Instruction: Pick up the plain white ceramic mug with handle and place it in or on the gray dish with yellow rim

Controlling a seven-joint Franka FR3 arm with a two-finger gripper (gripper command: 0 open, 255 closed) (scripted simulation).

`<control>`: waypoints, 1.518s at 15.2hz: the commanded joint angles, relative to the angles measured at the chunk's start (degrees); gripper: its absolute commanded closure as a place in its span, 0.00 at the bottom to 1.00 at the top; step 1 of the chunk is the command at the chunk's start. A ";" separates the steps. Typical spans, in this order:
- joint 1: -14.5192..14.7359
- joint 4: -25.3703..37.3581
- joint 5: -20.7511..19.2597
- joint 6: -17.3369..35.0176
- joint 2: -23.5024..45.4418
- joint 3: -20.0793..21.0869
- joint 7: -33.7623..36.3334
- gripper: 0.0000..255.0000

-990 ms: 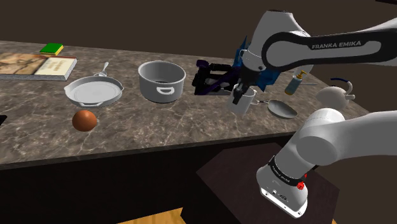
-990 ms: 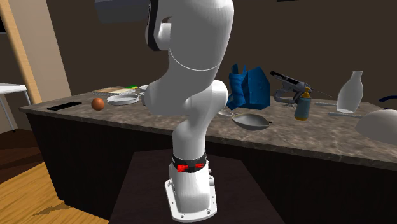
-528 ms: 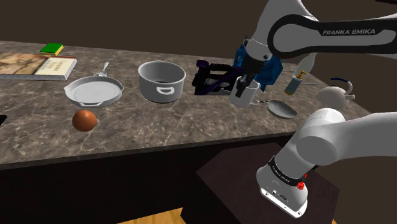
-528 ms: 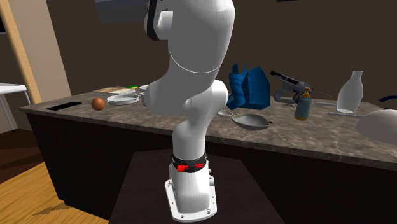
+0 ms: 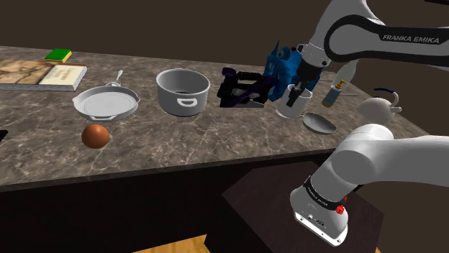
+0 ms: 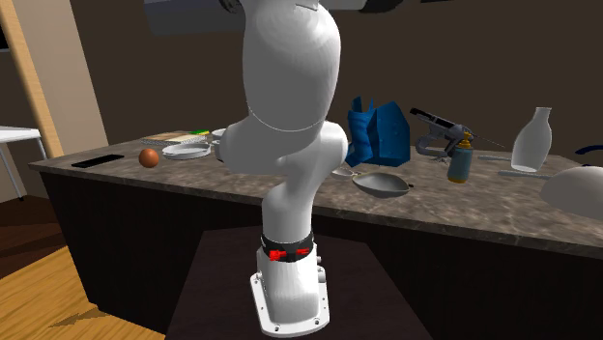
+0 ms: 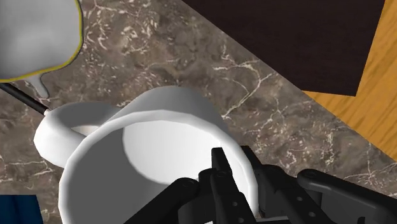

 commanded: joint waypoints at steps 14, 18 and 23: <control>-11.33 7.44 -16.12 -3.94 0.61 -21.25 -22.76 1.00; -11.92 9.33 -18.30 -3.04 2.48 -25.07 -26.09 1.00; -12.39 6.04 -19.90 0.77 2.98 -26.89 -25.87 1.00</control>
